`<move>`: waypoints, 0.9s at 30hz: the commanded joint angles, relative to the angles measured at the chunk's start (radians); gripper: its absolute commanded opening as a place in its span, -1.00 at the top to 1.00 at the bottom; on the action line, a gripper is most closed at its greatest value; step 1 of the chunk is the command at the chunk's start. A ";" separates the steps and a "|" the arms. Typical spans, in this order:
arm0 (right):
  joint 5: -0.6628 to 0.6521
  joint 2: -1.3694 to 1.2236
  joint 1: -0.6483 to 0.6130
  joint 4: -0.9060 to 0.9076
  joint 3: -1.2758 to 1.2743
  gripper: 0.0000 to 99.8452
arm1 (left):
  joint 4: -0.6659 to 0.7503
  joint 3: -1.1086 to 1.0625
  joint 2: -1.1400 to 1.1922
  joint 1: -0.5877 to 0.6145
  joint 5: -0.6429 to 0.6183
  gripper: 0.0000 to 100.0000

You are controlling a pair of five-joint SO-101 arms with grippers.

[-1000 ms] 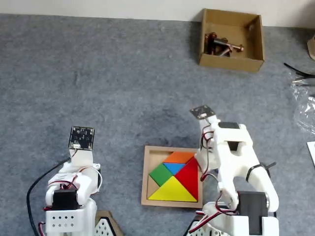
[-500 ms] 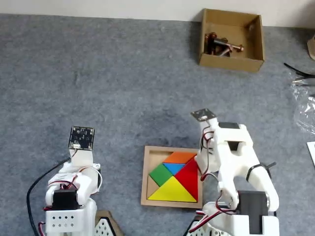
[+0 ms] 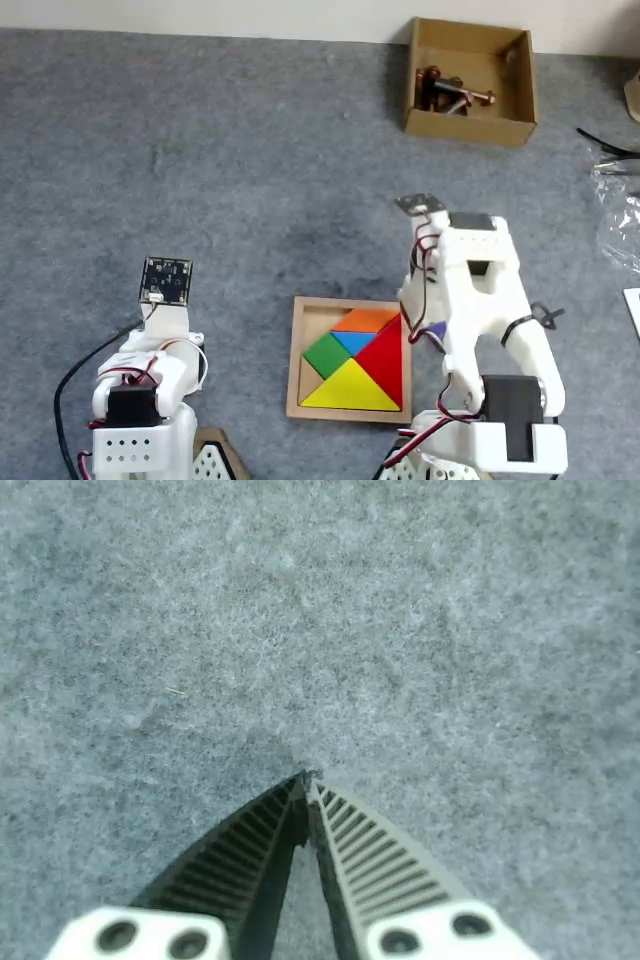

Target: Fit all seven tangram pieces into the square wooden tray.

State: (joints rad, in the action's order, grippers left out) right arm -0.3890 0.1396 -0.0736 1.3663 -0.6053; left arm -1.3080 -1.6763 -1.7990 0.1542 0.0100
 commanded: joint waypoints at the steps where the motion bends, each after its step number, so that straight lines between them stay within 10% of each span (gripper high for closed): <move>1: 0.025 0.008 0.012 -0.013 0.051 0.48 | -0.005 -0.021 0.002 0.010 -0.005 0.99; 27: 0.262 0.013 -0.010 -0.354 -0.196 0.49 | -0.005 -0.021 0.002 0.010 -0.005 0.99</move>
State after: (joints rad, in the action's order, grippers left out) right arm -0.1343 0.1396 -0.0660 1.0518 -0.7986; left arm -1.3080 -1.6763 -1.7990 0.1542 0.0100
